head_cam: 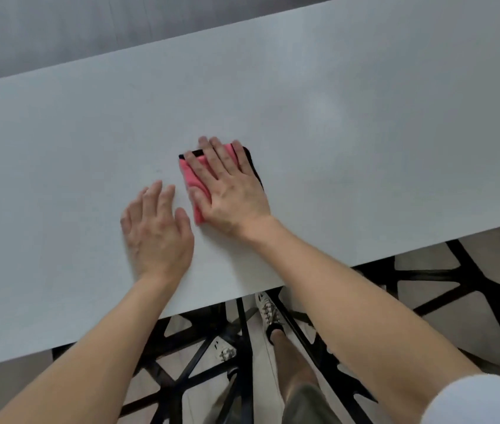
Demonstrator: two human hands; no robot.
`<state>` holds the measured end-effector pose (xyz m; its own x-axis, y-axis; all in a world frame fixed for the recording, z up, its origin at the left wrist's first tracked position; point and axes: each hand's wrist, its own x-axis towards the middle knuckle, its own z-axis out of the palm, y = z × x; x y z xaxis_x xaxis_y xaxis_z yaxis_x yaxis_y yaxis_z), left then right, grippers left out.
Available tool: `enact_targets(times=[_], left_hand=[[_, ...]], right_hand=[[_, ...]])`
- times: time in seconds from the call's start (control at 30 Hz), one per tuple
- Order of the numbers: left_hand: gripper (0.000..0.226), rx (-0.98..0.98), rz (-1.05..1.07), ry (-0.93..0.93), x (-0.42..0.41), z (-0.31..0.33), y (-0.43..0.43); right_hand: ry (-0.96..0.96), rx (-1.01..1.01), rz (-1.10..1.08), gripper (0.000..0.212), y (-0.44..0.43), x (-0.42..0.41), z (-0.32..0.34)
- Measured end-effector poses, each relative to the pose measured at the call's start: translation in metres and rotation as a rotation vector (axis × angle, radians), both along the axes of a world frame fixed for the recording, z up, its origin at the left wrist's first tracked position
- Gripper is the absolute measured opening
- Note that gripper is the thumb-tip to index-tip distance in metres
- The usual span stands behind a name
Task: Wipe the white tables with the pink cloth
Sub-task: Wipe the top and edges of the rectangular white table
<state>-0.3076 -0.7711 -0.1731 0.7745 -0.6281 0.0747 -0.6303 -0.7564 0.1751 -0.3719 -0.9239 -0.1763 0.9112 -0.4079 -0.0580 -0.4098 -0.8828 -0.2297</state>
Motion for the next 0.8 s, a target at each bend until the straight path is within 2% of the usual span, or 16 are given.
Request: enact_targets(times=[0.07, 0.13, 0.2, 0.27, 0.33, 0.37, 0.4, 0.43, 0.53, 0.63, 0.7, 0.8], left_hand=[[0.054, 0.087, -0.064, 0.01, 0.002, -0.005, 0.009], [0.054, 0.14, -0.091, 0.027, 0.002, -0.007, 0.008], [0.055, 0.177, -0.087, 0.037, 0.003, -0.007, 0.006], [0.055, 0.196, -0.093, 0.035, 0.004, -0.007, 0.007], [0.056, 0.211, -0.103, 0.032, 0.005, -0.006, 0.008], [0.057, 0.218, -0.105, 0.036, 0.006, -0.005, 0.007], [0.057, 0.225, -0.106, 0.04, 0.007, -0.004, 0.007], [0.057, 0.233, -0.108, 0.043, 0.007, -0.003, 0.006], [0.057, 0.26, -0.101, 0.07, 0.008, 0.005, 0.004], [0.057, 0.287, -0.107, 0.106, 0.011, 0.014, 0.001], [0.057, 0.305, -0.102, 0.144, 0.012, 0.018, -0.002], [0.058, 0.32, -0.096, 0.158, 0.01, 0.021, -0.003]], right_hand=[[-0.025, -0.032, 0.101, 0.067, -0.022, -0.044, -0.005], [-0.02, -0.086, 0.018, 0.067, -0.07, -0.103, -0.006], [0.043, -0.11, -0.207, 0.068, -0.126, -0.164, -0.003], [0.099, -0.096, -0.539, 0.073, -0.166, -0.203, 0.003], [0.09, -0.108, -0.876, 0.074, -0.166, -0.192, -0.002], [0.07, -0.118, -0.974, 0.074, -0.151, -0.166, -0.006], [0.04, -0.127, -0.979, 0.072, -0.127, -0.134, -0.009], [0.0, -0.129, -0.887, 0.07, -0.097, -0.1, -0.011], [-0.053, -0.048, -0.371, 0.062, 0.005, -0.015, -0.005], [-0.02, 0.028, -0.008, 0.062, 0.04, -0.027, 0.004], [-0.003, -0.006, 0.056, 0.063, 0.015, -0.082, -0.001], [0.079, -0.049, -0.207, 0.069, -0.063, -0.18, 0.002]])
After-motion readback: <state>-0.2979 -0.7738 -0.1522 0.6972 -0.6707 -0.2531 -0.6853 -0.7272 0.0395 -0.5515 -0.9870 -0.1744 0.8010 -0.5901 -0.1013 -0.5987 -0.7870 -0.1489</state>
